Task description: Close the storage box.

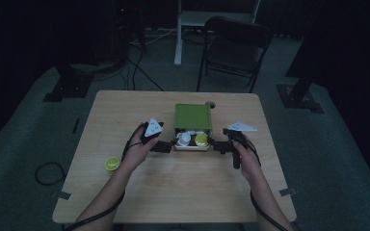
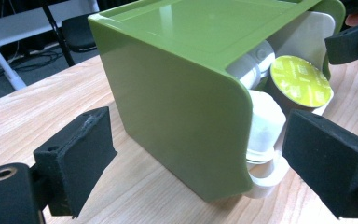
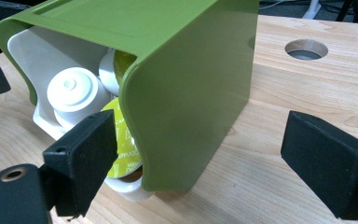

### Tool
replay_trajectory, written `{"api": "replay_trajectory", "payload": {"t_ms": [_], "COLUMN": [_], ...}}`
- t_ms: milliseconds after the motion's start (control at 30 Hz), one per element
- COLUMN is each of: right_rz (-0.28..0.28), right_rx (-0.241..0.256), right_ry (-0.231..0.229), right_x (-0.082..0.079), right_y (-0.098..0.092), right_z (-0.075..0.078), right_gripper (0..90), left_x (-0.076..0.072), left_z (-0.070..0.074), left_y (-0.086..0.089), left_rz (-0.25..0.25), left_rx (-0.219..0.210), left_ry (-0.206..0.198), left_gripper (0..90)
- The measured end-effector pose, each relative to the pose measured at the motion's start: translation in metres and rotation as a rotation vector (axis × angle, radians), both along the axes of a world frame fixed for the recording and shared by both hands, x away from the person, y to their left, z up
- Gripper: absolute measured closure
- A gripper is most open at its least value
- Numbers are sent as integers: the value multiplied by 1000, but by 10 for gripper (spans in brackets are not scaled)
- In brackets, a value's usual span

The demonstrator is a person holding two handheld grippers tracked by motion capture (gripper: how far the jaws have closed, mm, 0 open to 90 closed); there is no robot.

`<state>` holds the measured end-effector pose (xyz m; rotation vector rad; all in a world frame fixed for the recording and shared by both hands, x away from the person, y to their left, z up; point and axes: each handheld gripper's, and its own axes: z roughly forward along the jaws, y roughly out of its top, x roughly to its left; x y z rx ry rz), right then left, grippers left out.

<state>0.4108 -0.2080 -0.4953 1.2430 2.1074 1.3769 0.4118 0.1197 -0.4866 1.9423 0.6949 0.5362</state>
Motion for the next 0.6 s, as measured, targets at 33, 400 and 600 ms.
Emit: {"api": "replay_trajectory", "payload": {"t_ms": [33, 400, 600], "right_rz": [-4, -13, -26], "right_rx": [-1, -18, -25], "right_ry": [-1, -6, -11], "right_x": [-1, -13, -17], "right_y": [0, -7, -12], "right_z": [0, 3, 2], "right_gripper": [103, 104, 103], "left_x": [-1, -12, -17], "left_z": [0, 1, -1], "left_y": [0, 9, 14], "left_rz": [9, 52, 61], "left_rx": [1, 13, 15], "left_ry": [6, 3, 14], "left_gripper": [94, 94, 94]}}
